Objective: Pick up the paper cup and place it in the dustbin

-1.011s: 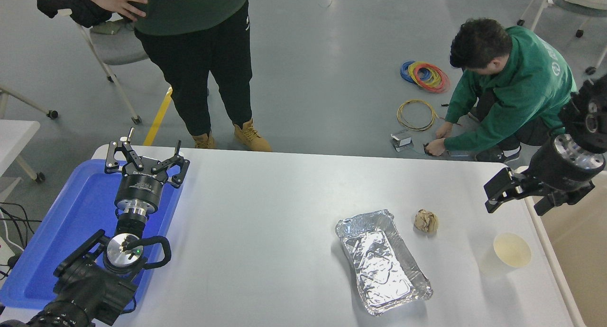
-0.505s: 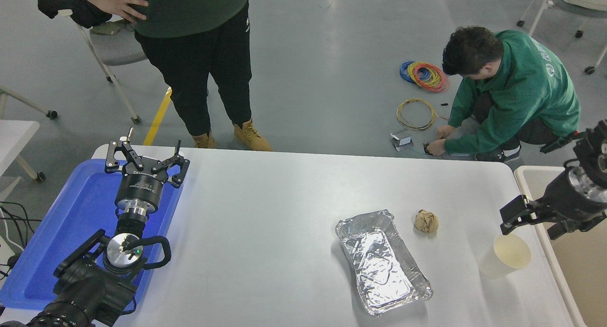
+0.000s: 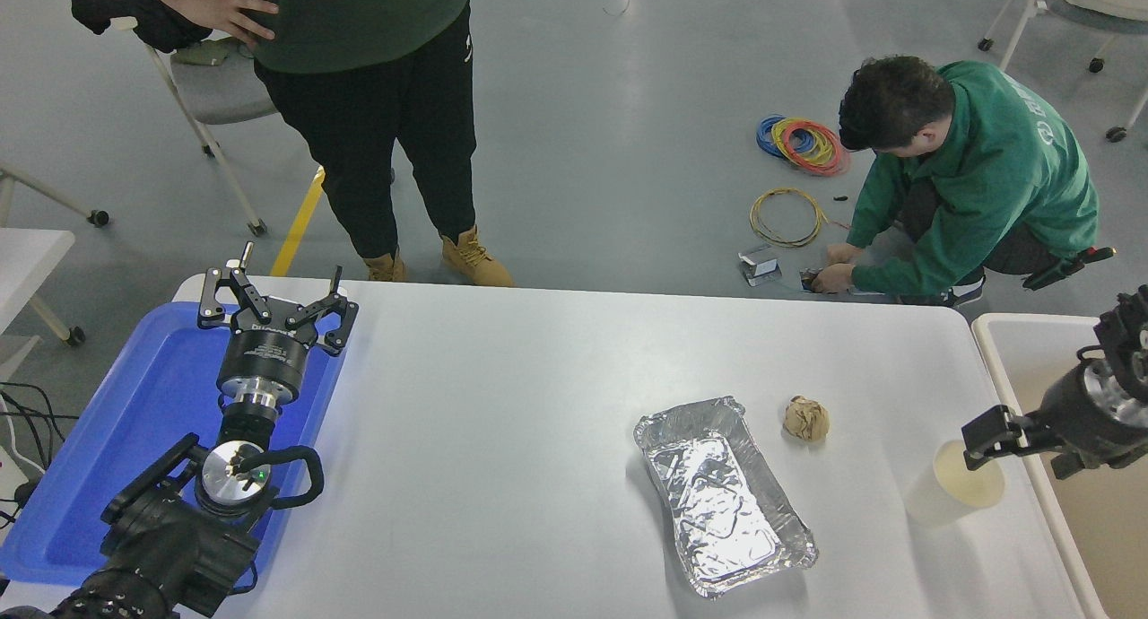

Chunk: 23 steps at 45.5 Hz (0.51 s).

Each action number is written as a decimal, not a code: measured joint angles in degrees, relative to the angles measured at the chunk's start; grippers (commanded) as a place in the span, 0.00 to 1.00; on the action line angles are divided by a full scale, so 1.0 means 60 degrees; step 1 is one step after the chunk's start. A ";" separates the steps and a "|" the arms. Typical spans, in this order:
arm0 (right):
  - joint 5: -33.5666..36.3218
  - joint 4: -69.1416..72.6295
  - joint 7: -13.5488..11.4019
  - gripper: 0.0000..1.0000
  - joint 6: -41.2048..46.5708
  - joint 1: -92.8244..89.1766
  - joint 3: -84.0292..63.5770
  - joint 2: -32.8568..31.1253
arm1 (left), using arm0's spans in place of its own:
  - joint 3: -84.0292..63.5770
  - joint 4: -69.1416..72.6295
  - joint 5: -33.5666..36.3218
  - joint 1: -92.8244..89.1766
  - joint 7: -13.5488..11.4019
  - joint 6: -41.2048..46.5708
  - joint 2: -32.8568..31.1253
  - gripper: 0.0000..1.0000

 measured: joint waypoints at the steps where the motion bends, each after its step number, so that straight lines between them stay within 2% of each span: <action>1: 0.0000 -0.0038 0.0000 1.00 -0.0037 -0.0057 0.0018 0.0000 | 0.0000 0.0000 0.0000 0.0000 0.0000 0.0000 0.0000 1.00; 14: 0.0005 -0.0517 0.0021 0.93 -0.0705 -0.0847 0.0246 0.0031 | 0.0000 0.0000 0.0001 0.0000 0.0000 0.0000 0.0000 1.00; 23: 0.0005 -0.0633 0.0065 0.72 -0.1124 -0.1118 0.0303 0.0058 | 0.0000 0.0000 0.0003 0.0000 0.0000 0.0001 0.0000 1.00</action>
